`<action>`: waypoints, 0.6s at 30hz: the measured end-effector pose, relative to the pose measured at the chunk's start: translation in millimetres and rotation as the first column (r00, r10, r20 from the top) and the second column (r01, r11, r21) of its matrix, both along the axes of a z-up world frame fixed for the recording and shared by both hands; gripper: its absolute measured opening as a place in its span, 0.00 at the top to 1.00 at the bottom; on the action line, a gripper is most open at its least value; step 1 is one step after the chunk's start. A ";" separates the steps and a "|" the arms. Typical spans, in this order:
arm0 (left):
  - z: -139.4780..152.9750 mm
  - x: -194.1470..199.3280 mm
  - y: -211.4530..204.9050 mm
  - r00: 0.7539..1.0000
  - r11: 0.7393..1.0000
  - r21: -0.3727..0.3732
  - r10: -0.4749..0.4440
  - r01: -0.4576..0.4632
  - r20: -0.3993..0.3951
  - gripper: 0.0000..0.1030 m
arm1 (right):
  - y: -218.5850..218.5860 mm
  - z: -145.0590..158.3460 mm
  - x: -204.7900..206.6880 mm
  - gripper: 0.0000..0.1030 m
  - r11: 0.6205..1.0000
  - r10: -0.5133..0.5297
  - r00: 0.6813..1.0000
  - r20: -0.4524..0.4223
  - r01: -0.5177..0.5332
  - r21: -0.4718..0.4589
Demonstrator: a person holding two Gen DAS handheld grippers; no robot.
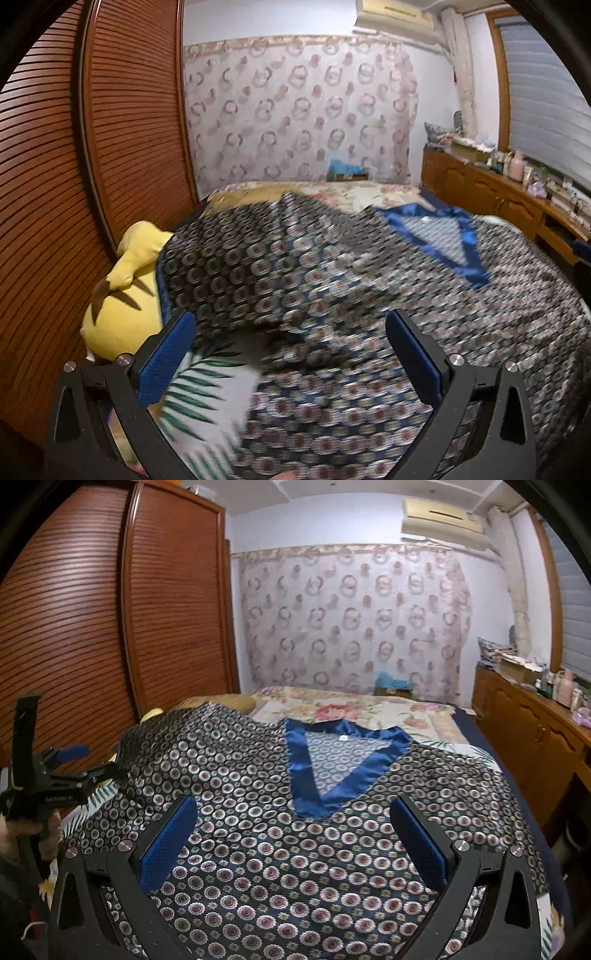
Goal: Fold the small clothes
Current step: 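Grasp the shirt edge with the left gripper and lift it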
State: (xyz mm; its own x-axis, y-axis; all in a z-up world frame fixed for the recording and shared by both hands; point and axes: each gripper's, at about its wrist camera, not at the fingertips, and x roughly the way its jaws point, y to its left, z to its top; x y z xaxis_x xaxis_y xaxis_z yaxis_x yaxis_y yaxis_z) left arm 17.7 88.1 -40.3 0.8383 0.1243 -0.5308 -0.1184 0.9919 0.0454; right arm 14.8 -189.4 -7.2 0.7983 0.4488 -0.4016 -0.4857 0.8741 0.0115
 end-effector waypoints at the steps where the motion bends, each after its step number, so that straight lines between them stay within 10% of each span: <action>1: -2.9 2.4 5.7 1.000 1.000 0.009 0.007 -0.007 -0.016 0.00 | 1.0 -0.1 0.8 0.00 1.000 0.010 1.000 -0.004 -0.010 -0.006; 18: -33.7 27.4 77.5 0.979 1.000 -0.029 -0.007 0.001 -0.204 0.00 | 27.2 -3.9 22.8 0.00 0.988 0.113 0.991 -0.075 -0.120 -0.097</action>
